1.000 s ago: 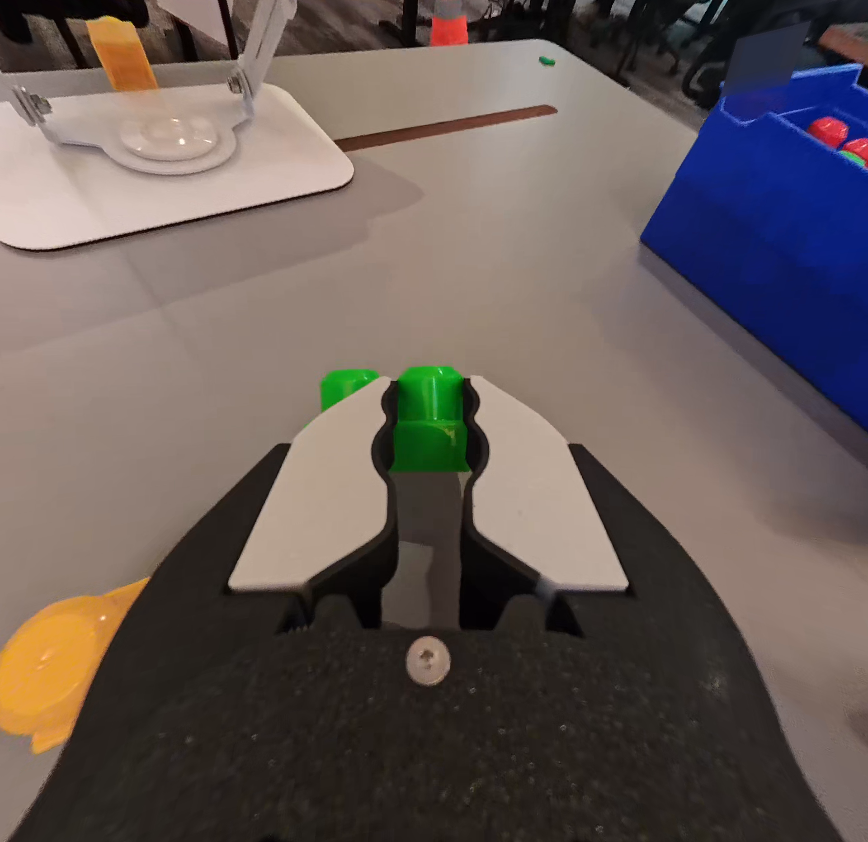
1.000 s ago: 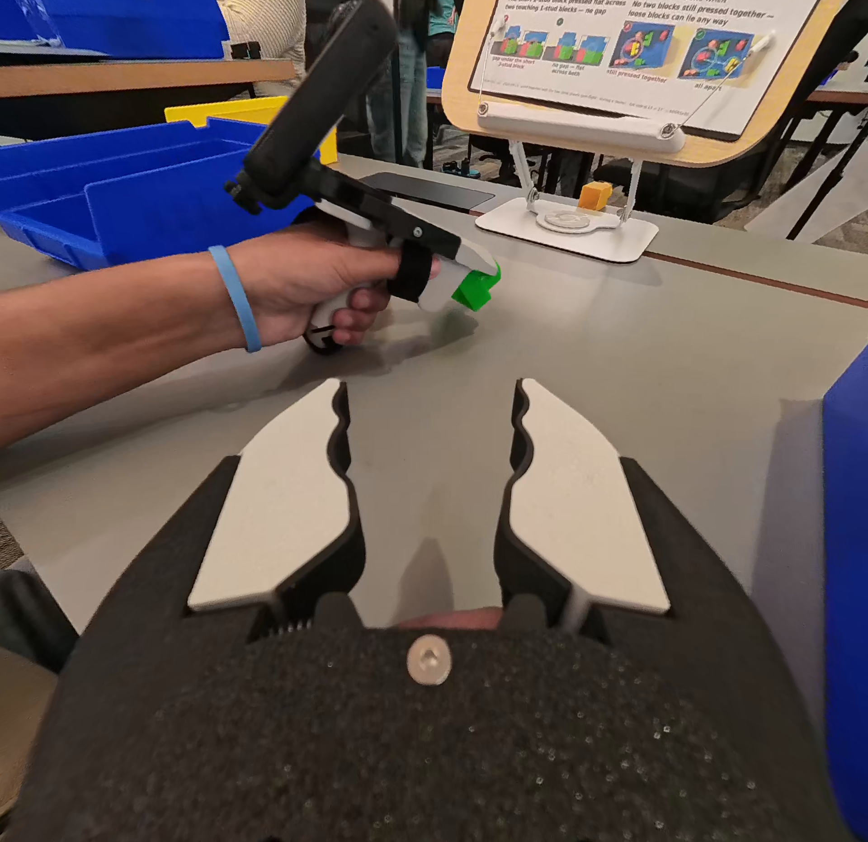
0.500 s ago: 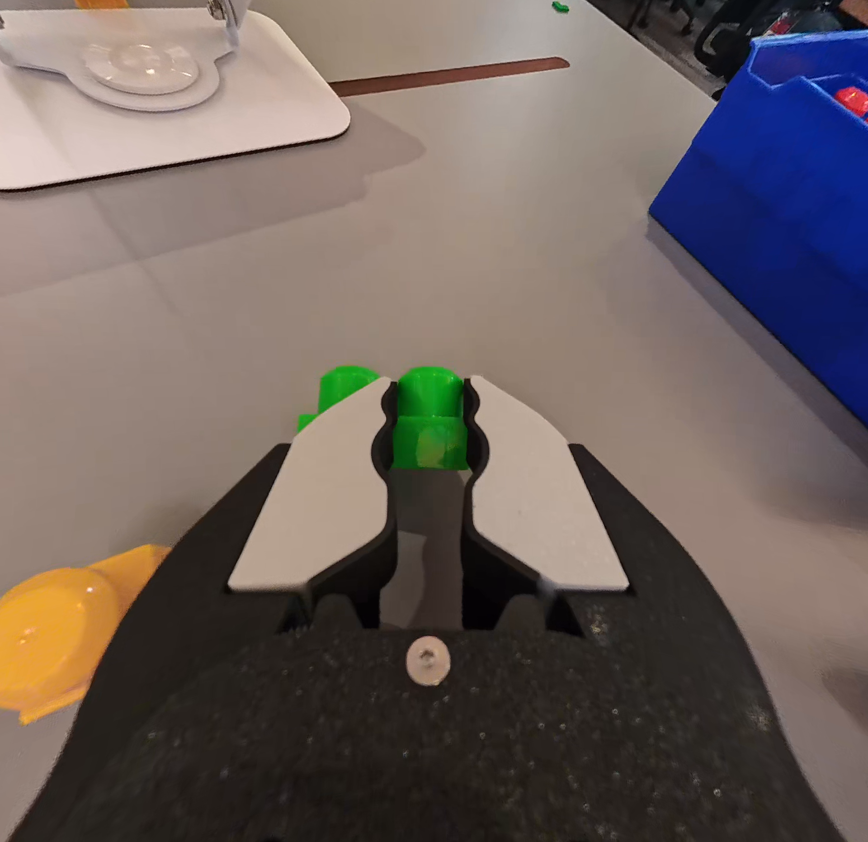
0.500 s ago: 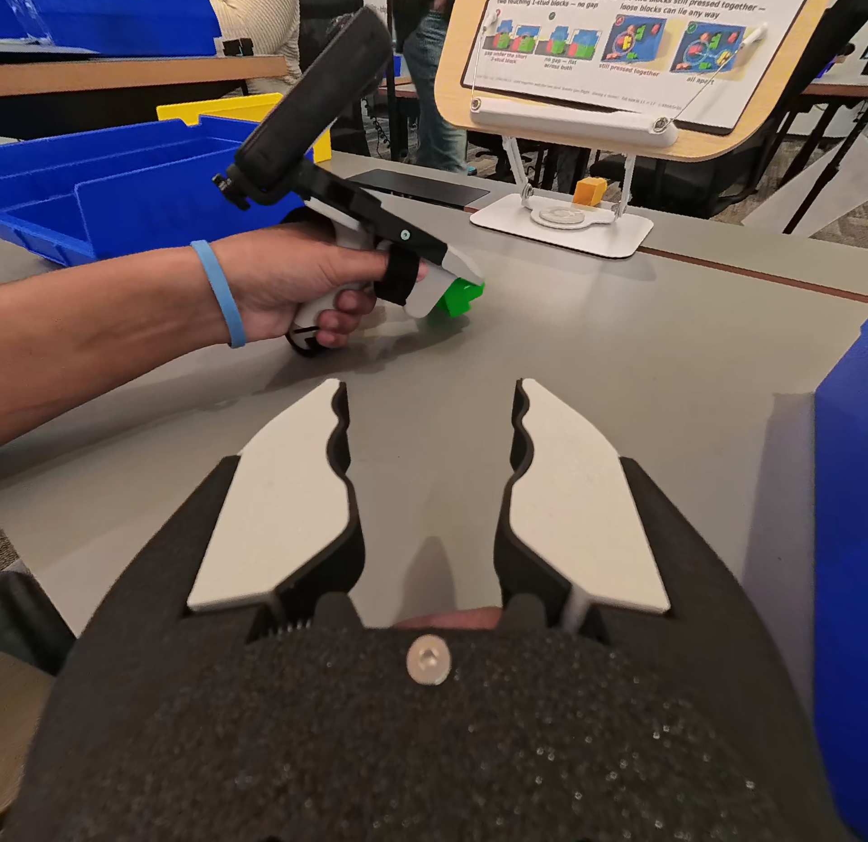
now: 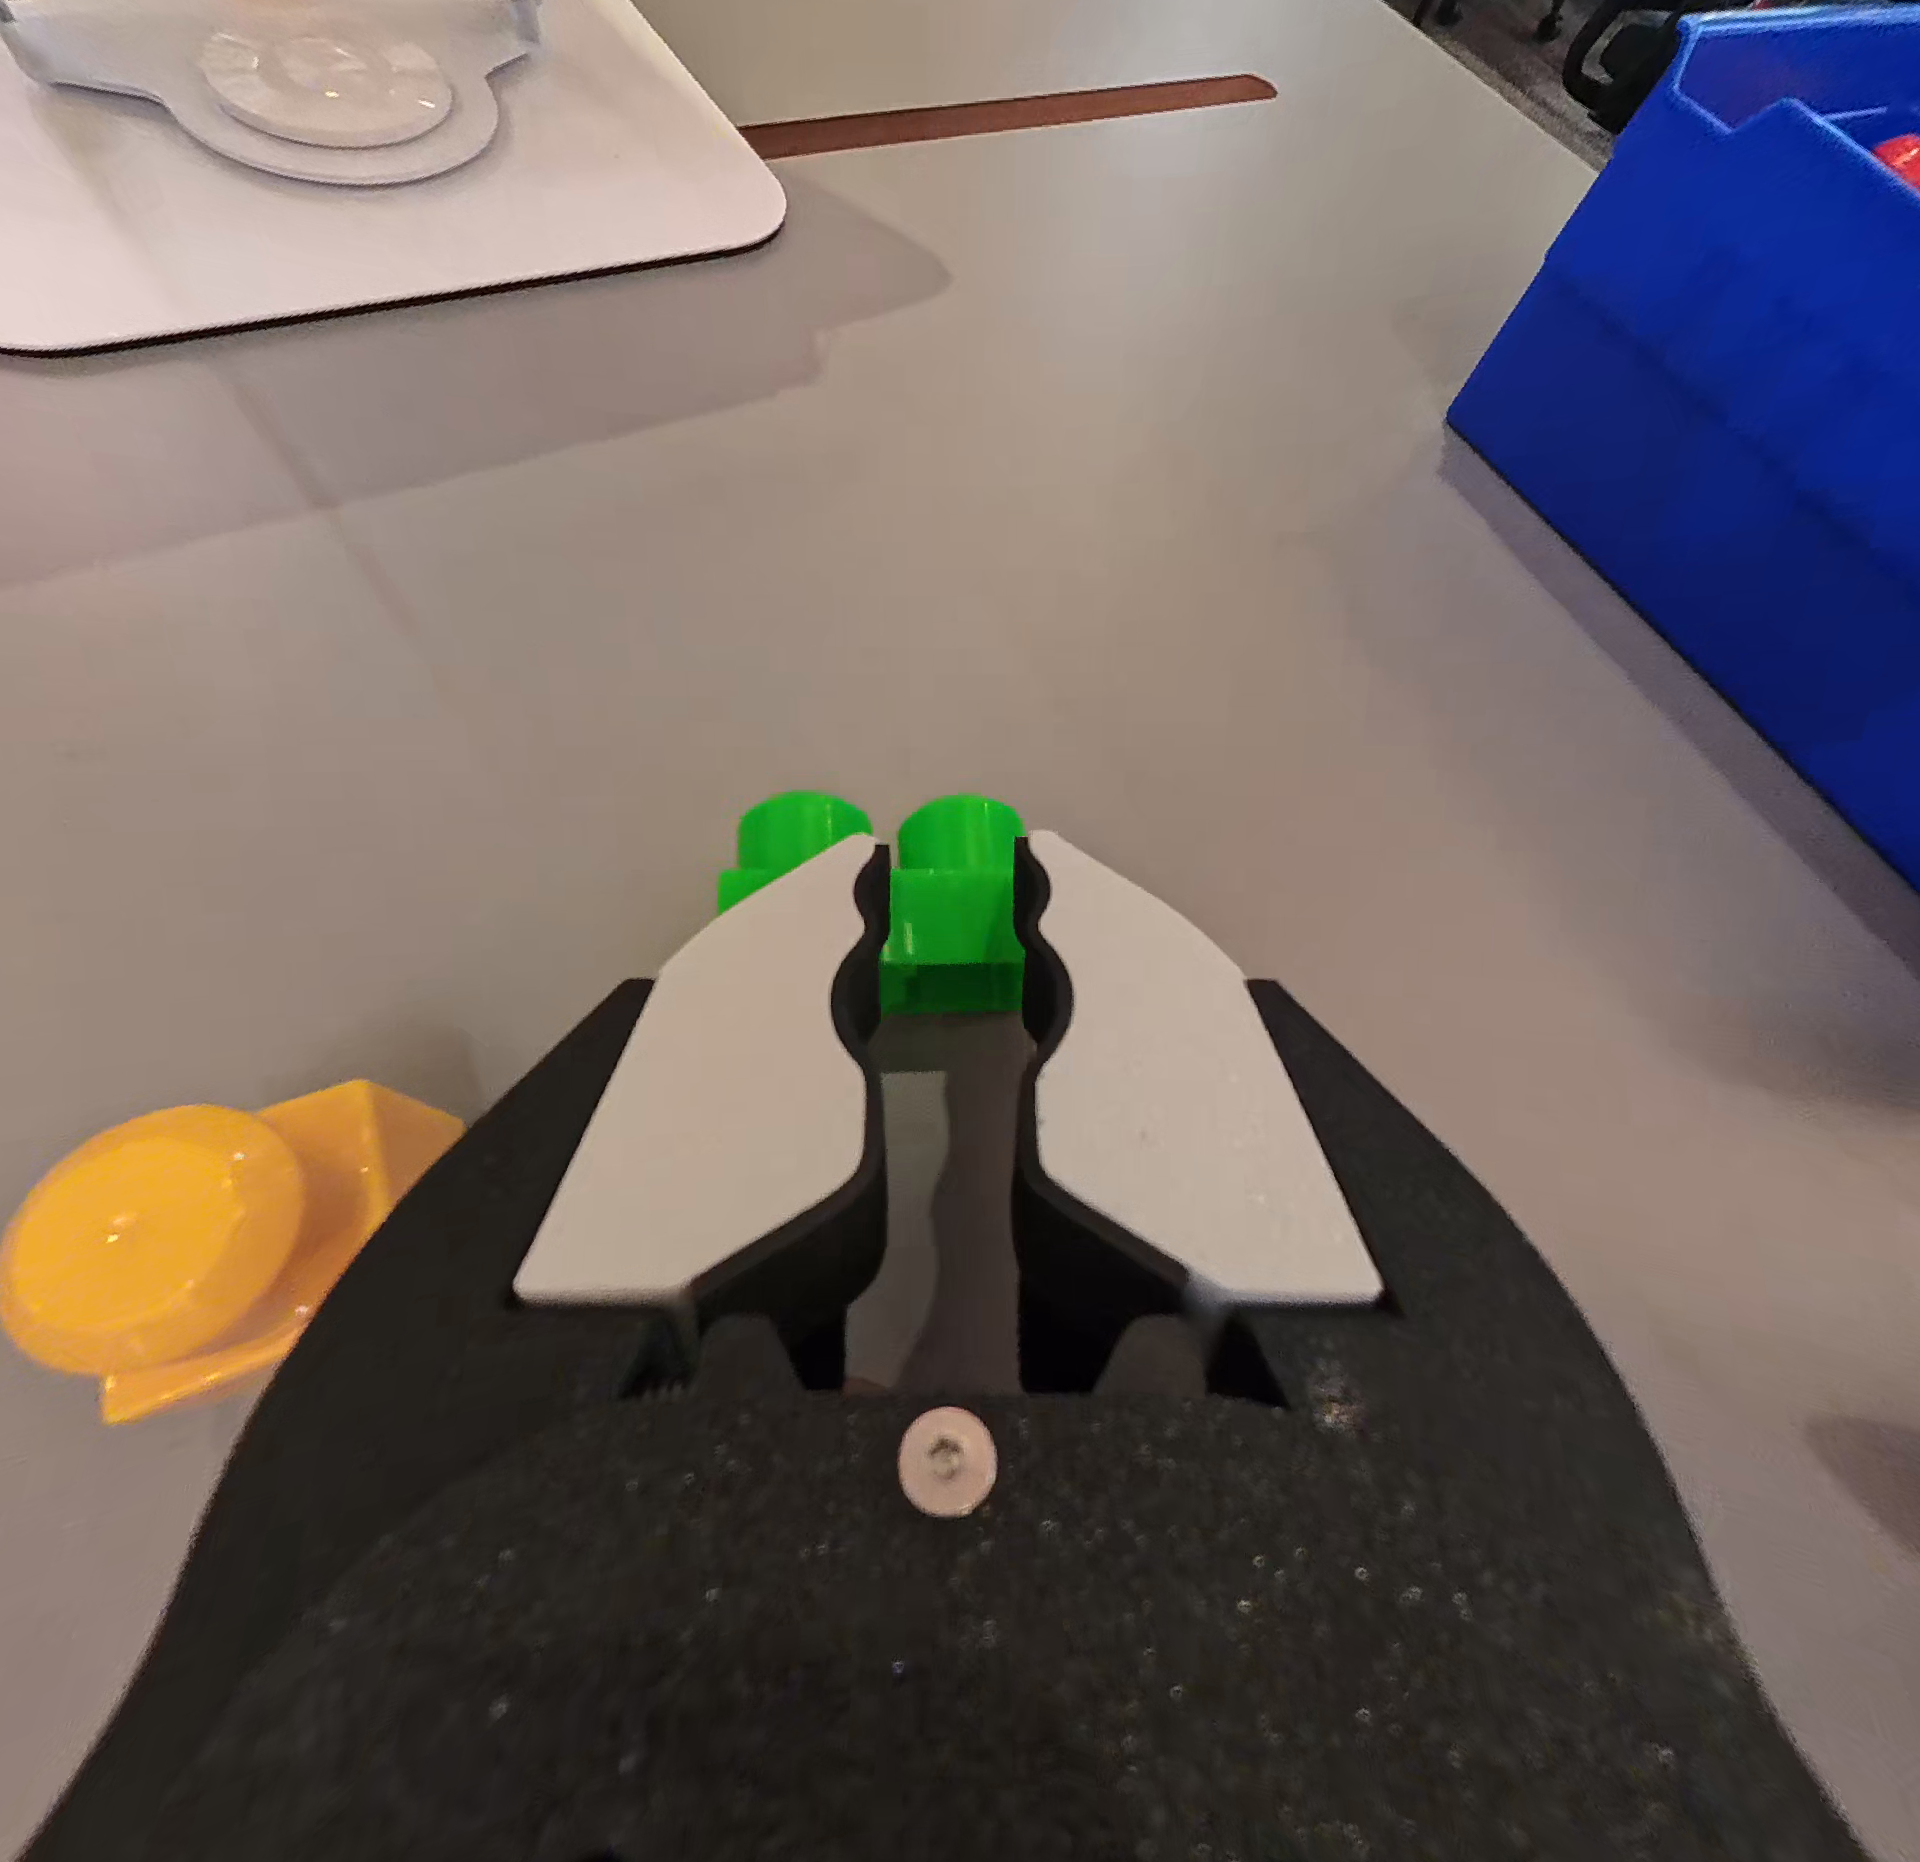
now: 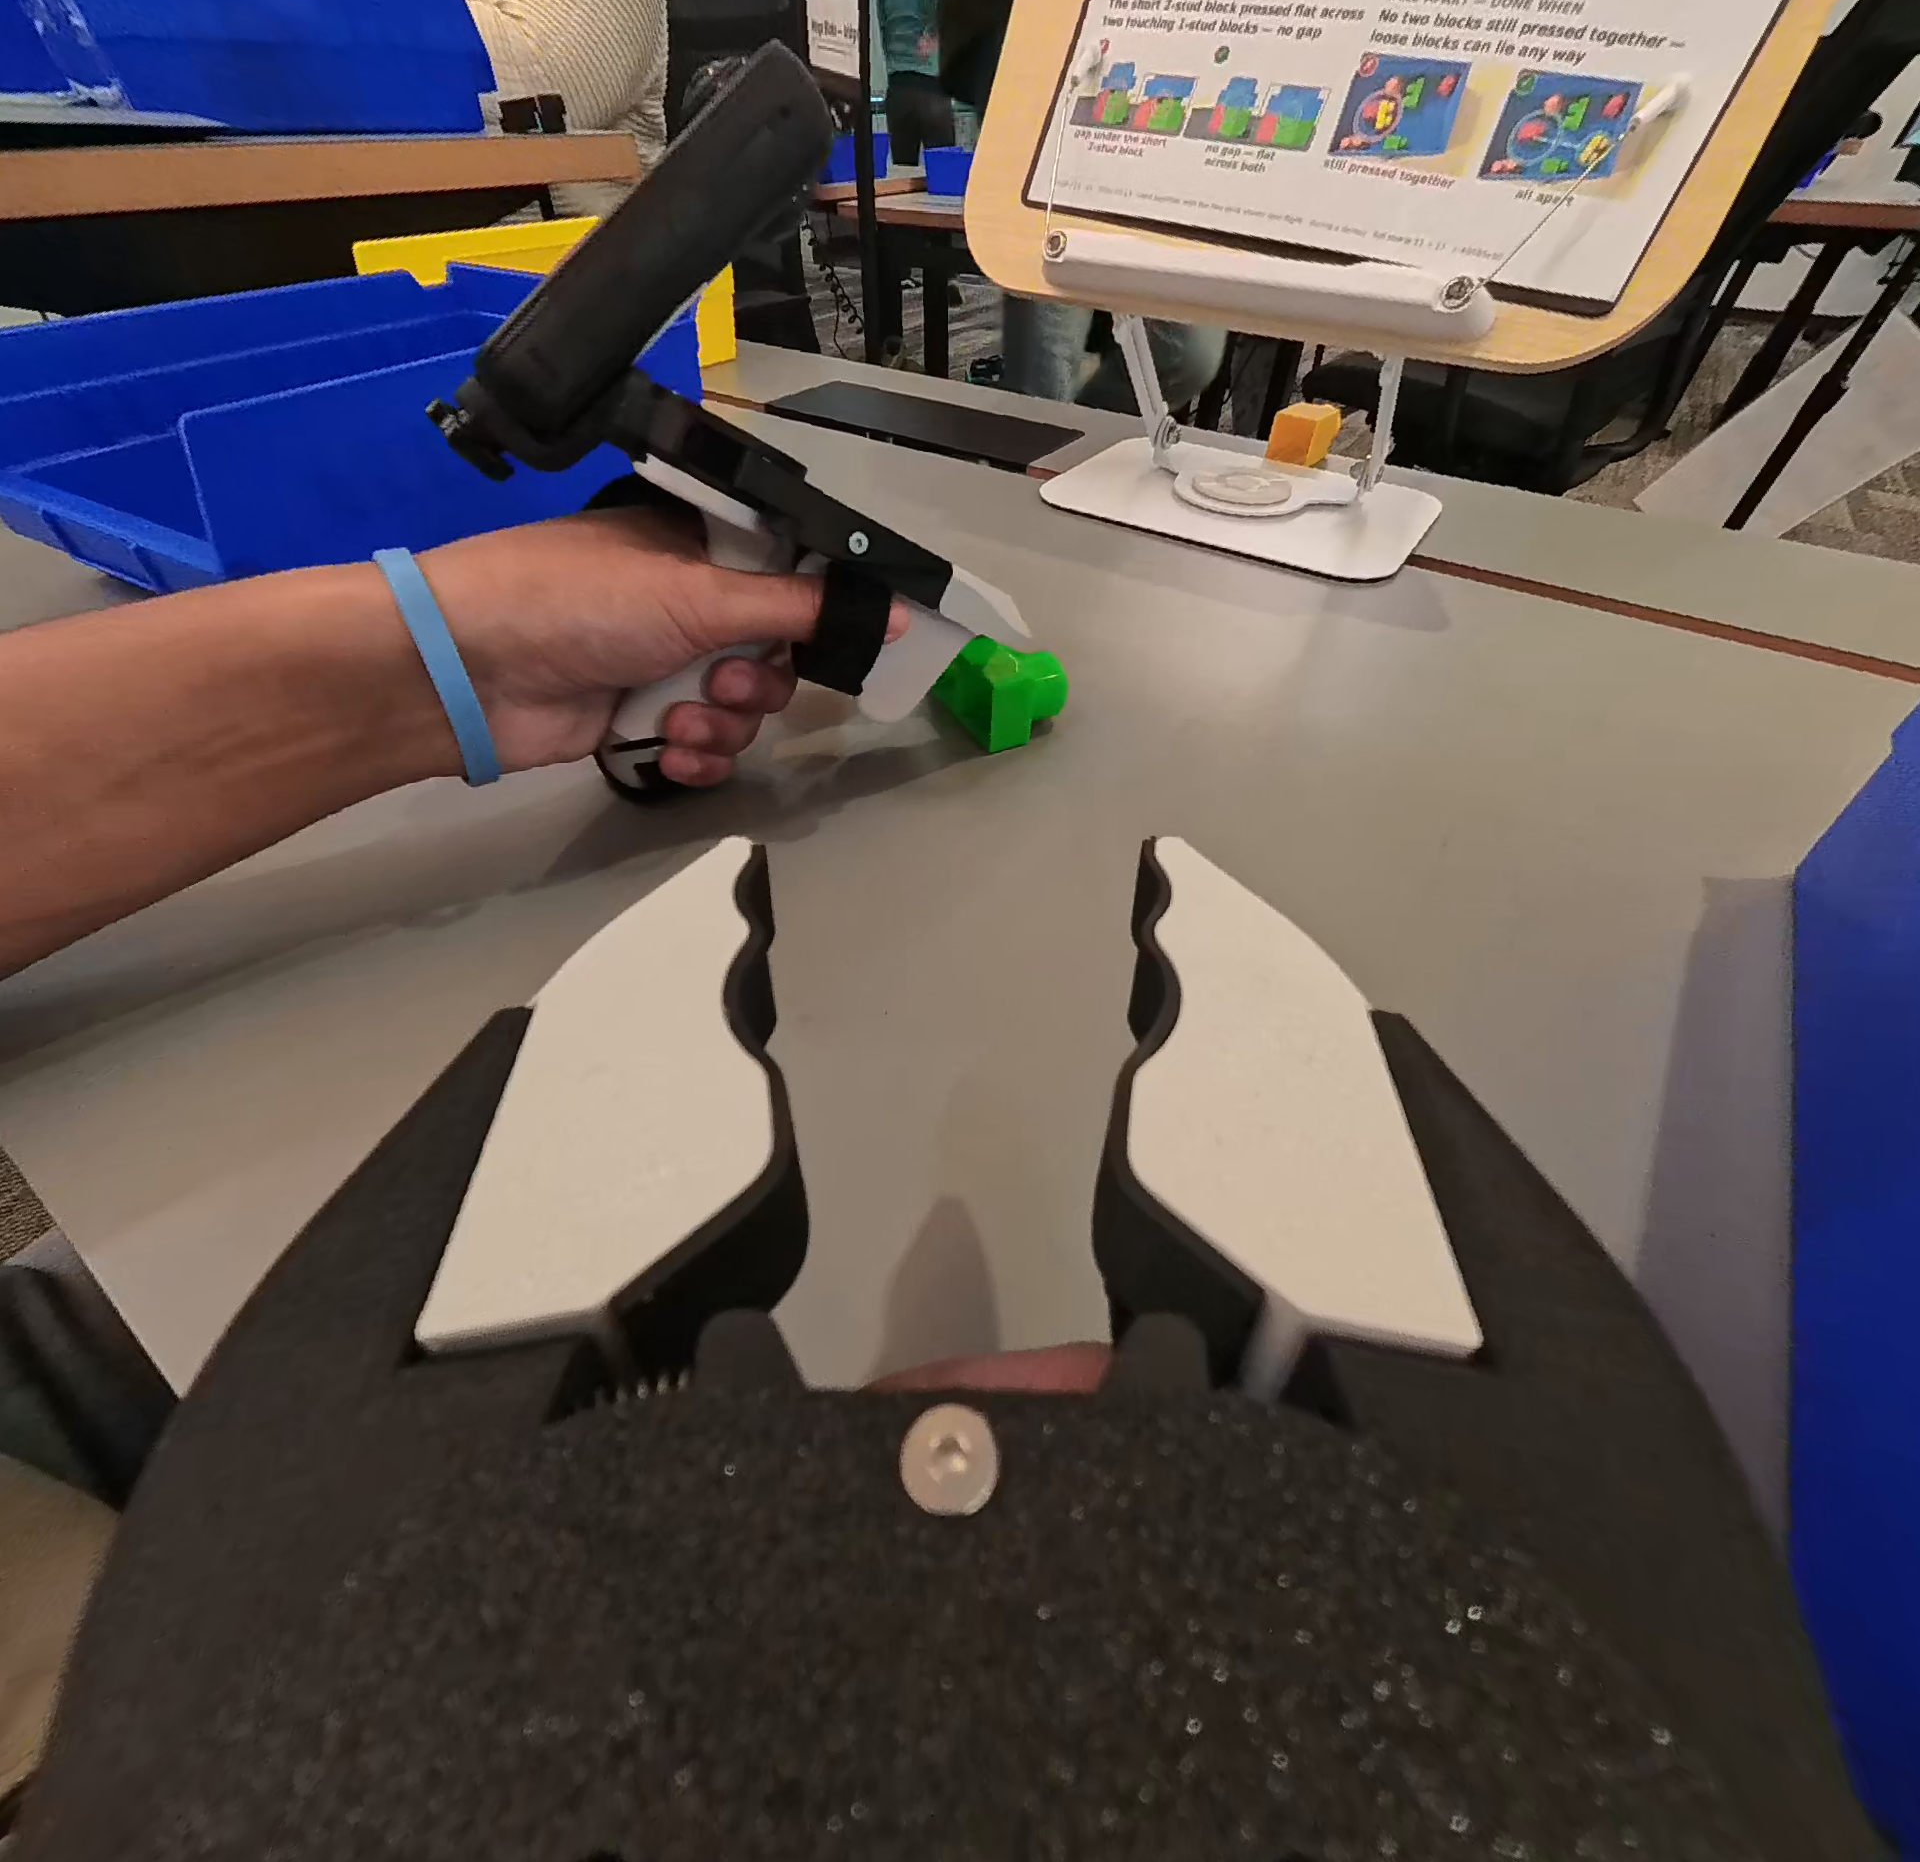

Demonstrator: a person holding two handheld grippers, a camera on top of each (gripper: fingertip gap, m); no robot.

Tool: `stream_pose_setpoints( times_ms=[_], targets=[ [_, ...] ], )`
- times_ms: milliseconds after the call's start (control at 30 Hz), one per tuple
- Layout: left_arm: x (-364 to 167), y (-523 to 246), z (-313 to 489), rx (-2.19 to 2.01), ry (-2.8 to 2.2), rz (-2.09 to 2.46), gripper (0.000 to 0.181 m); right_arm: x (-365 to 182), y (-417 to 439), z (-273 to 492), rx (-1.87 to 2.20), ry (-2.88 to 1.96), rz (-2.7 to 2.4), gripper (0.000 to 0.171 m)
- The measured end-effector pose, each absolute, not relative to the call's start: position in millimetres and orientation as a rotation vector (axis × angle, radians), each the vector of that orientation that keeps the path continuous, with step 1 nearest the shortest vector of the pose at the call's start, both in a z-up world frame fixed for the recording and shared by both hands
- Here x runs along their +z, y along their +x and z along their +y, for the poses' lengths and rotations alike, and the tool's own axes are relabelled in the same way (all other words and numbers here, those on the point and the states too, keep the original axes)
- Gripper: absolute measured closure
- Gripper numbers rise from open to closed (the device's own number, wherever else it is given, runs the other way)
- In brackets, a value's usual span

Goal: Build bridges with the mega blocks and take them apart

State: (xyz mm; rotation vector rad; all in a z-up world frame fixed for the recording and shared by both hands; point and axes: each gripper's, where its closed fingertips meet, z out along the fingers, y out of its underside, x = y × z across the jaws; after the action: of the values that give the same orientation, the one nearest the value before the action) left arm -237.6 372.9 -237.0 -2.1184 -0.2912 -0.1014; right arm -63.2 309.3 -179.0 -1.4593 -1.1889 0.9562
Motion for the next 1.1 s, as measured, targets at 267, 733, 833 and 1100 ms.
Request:
stream_pose_setpoints(
  times_ms=[267,733,833,1100],
  targets=[
    [-242.5,-233.1,366.6,-0.089,-2.168,-0.294,0.164,-178.5,-63.1,308.8,0.959,-1.459,-1.189,0.104],
    [-211.5,-238.6,324.9,0.41,-2.262,0.181,0.159,-183.1,-62.3,312.1,0.944,-1.467,-1.199,0.104],
    [-224.8,-242.1,332.2,0.605,-2.324,0.376,0.167,-180.7,-61.0,313.8,0.948,-1.463,-1.19,0.105],
    [-236.9,-227.7,344.2,0.327,-2.477,0.38,0.15,-182.9,-60.3,315.9,0.958,-1.475,-1.191,0.104]
  ],
)
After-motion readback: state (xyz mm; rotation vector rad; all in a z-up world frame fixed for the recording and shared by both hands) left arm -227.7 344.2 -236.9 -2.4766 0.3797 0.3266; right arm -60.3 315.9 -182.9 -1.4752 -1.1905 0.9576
